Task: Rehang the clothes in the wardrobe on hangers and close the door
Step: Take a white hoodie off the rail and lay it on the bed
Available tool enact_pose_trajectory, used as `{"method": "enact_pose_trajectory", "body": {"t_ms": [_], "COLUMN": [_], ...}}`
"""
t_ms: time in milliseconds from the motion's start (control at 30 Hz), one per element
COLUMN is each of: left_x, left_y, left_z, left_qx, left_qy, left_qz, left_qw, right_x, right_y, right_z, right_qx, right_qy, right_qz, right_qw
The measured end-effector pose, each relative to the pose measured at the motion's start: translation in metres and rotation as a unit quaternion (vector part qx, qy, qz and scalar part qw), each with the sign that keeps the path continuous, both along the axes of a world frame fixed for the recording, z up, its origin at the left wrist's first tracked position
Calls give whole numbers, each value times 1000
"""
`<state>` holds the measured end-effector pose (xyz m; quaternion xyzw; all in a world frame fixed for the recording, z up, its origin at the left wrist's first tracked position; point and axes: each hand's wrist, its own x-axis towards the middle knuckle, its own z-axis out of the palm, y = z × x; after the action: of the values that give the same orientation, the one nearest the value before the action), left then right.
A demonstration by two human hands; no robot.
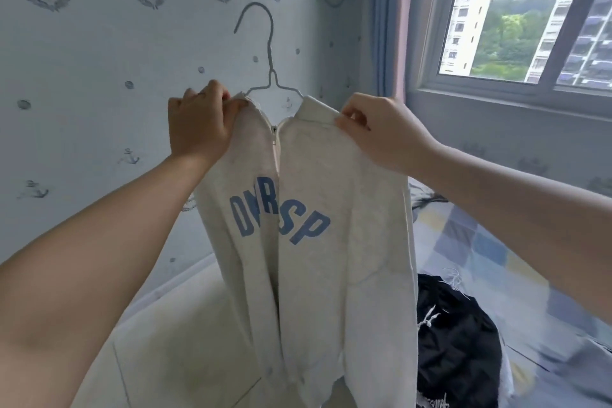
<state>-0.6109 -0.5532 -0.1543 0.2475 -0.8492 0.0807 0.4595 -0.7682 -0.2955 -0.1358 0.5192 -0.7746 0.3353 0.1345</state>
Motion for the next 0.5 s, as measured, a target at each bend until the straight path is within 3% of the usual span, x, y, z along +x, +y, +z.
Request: {"method": "enact_pose_trajectory", "body": {"t_ms": [500], "left_x": [-140], "left_y": [-161], "left_z": [-94], "left_qx": [59], "left_qy": [-129], "left_qz": [-71], "left_qw": [987], "right_x": [-94], "right_y": [-143], "right_z": [-113], "right_qx": [96], "right_qy": [-89], "right_qz": [-105], "right_qw": [986]}}
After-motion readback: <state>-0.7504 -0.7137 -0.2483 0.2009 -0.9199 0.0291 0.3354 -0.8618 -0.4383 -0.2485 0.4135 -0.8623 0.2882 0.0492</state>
